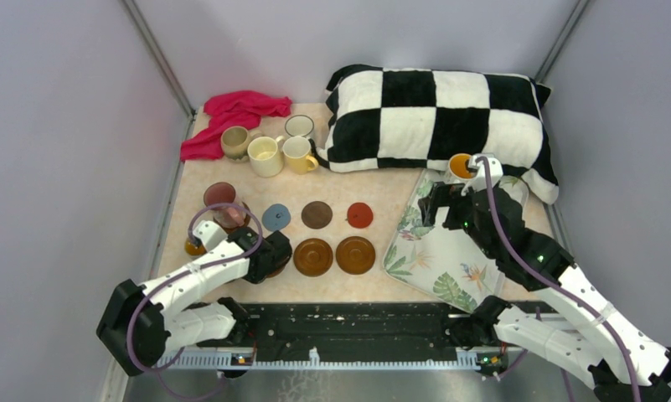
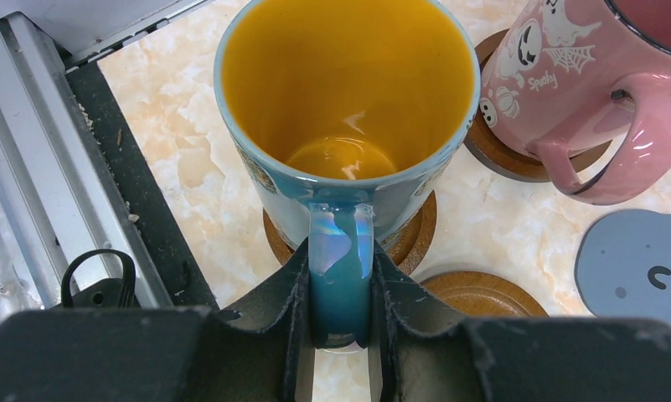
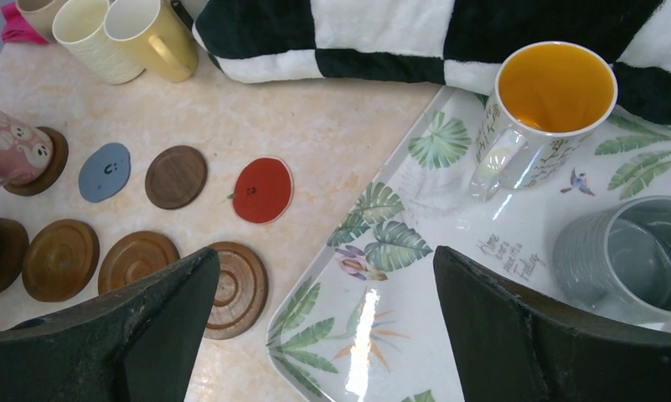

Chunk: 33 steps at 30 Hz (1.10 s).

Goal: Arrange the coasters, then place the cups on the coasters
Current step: Place the cup on the coaster.

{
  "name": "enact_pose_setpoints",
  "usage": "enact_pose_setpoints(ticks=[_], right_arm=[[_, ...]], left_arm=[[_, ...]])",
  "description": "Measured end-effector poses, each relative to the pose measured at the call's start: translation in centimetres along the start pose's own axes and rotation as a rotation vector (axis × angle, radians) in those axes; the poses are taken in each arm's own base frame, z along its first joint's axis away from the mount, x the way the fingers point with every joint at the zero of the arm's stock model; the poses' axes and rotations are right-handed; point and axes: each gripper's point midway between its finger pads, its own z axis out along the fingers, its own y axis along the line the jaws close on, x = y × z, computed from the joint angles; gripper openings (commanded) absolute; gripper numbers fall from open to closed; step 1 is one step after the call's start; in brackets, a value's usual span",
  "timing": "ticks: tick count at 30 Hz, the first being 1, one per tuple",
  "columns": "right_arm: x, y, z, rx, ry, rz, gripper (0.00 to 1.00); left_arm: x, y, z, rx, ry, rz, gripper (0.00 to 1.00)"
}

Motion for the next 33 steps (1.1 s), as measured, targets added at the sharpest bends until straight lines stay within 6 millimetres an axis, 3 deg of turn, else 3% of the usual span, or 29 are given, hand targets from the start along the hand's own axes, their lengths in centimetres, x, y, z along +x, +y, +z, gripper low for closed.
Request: enact_pose_setpoints(ticks=[4,8,16,33], right_arm=[[0.0,0.0,0.0,0.0,0.0,0.0,0.99],[-0.01,0.0,-0.01,0.0,0.0,0.0,0.99],[-0.13,-0.03,-0.15,-0.002,-0.006,0.003,0.99],[-0.37,-0.13,-0.42,-0.003,-0.018,0.008,0.99]], left_arm=[[0.2,0.0,0.1,-0.011,-0.003,0.017,0.0],[0.35,0.03,0.15,-0.019,-0.003,0.026,0.07],[0.47,-0.06,0.13,-0.019,0.003,0.012,0.08],[0.64,-0.61,0.1,-0.015,0.004,0.02,0.29]])
